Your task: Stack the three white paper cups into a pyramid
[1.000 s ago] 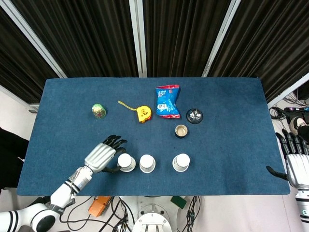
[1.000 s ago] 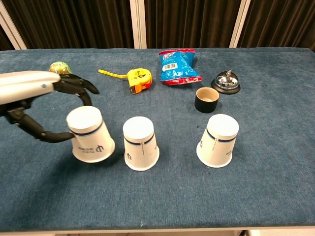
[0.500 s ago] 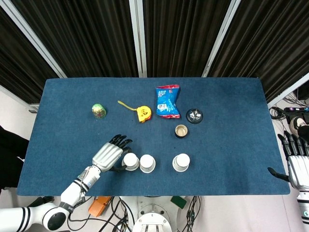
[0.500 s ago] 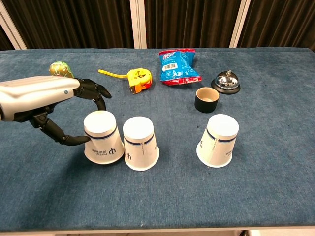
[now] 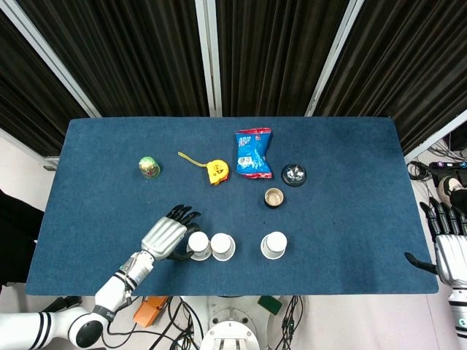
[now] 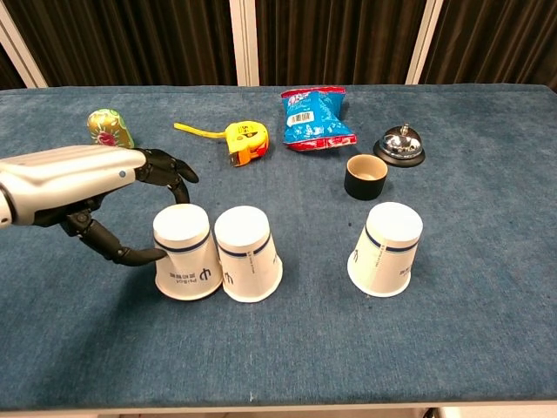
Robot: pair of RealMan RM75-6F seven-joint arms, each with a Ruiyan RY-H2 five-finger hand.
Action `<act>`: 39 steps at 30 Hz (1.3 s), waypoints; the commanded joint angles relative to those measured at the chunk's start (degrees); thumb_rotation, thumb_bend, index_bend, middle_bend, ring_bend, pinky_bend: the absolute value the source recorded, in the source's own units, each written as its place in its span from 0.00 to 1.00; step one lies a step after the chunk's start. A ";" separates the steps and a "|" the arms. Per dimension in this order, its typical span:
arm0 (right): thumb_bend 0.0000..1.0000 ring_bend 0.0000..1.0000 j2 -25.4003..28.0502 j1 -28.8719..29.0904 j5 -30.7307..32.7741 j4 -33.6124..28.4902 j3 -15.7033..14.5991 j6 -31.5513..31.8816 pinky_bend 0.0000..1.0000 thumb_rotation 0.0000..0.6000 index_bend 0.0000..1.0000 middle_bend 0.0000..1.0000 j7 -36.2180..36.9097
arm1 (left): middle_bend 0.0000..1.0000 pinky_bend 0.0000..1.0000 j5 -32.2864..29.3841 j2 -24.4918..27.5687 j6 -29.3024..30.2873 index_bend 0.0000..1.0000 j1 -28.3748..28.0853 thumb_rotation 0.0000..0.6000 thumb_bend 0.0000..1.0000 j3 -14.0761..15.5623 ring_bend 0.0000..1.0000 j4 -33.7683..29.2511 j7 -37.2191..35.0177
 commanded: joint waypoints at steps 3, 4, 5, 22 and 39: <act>0.17 0.00 0.07 0.33 -0.27 -0.18 -0.08 -0.52 0.00 1.00 0.00 0.00 -0.25 | 0.12 0.02 0.72 -0.29 1.29 0.32 0.37 0.91 0.21 0.49 0.02 0.09 0.17; 0.17 0.00 0.10 0.54 -0.43 -0.30 -0.12 -0.82 0.00 1.00 0.00 0.00 -0.36 | 0.12 0.02 1.14 -0.26 1.78 0.31 0.55 0.90 0.19 0.69 0.02 -0.03 0.21; 0.17 0.00 0.13 0.74 -0.58 -0.44 -0.15 -1.10 0.00 1.00 0.00 0.00 -0.46 | 0.12 0.02 1.45 -0.17 2.17 0.30 0.72 0.90 0.18 0.83 0.02 -0.15 0.18; 0.17 0.00 2.73 18.56 -13.61 -12.11 -3.83 -25.67 0.00 1.00 0.00 0.00 4.28 | 0.12 0.02 6.54 10.74 17.13 0.23 10.26 0.91 0.11 1.75 0.02 -1.50 -8.92; 0.42 0.00 -7.00 32.55 1.58 -11.70 1.81 -44.66 0.06 1.00 0.21 0.00 -6.51 | 0.12 0.02 6.61 12.98 18.66 0.23 14.64 0.91 0.11 1.36 0.01 2.89 -17.40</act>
